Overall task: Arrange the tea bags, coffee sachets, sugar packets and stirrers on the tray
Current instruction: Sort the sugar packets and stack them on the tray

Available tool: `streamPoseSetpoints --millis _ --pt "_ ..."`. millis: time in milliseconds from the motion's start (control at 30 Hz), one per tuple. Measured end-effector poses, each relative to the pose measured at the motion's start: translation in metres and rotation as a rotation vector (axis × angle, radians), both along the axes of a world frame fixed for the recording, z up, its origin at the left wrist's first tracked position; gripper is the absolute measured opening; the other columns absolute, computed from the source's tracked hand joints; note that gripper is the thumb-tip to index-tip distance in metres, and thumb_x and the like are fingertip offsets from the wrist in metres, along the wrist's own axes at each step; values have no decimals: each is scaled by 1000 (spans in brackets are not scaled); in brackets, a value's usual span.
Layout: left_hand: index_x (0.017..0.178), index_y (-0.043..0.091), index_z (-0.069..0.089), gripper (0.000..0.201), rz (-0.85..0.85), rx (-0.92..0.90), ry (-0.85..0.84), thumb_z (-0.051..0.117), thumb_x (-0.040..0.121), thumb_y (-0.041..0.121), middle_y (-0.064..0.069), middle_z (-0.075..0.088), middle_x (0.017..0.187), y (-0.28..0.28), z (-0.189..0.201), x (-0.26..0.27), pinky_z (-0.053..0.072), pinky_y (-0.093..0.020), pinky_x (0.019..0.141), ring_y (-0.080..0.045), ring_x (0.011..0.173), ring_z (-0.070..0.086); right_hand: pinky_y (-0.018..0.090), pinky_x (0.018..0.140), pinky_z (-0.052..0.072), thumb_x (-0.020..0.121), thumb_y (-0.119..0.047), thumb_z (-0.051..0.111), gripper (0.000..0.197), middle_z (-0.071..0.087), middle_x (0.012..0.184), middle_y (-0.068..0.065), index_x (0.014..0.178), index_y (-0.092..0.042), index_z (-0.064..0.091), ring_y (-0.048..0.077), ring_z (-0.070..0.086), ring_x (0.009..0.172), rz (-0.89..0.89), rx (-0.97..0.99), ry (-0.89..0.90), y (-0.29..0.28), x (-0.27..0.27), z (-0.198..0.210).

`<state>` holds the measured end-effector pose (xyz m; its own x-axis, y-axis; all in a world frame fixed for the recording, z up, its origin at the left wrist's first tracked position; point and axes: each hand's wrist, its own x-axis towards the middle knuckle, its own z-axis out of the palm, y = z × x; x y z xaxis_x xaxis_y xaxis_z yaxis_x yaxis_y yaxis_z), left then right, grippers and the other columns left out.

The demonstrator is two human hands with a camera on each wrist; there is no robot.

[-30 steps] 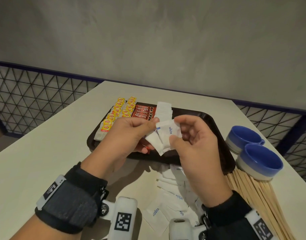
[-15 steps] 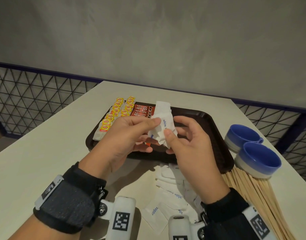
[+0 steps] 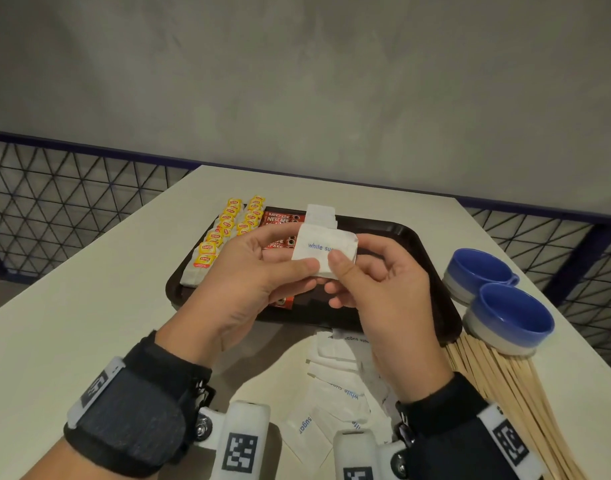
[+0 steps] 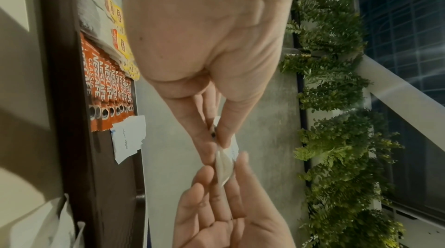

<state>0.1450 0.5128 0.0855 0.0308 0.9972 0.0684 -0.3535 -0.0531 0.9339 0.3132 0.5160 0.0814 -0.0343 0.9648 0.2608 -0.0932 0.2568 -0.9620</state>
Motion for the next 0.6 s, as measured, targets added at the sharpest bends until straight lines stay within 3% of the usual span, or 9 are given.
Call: streamPoseSetpoints --millis 167,433,600 --pt "128 13 65 52 -32 1 -18 74 80 -7 -18 78 110 0 1 -1 65 -30 74 -32 98 78 27 65 62 90 -15 73 35 79 91 -4 122 -17 61 21 77 81 -12 19 23 1 0 -2" --pt "125 9 66 56 -69 0 19 77 72 -3 -16 79 110 -2 2 -1 65 -31 75 -33 99 78 22 61 58 94 -16 69 26 78 90 -5 118 -17 61 23 76 83 -40 11 13 1 0 -2" --pt "127 6 65 56 -39 -16 24 78 73 -3 -16 79 110 -2 2 -2 65 -30 74 -34 98 78 26 67 61 93 -18 69 36 78 96 -1 127 -19 59 18 76 87 -27 9 37 0 -1 0"
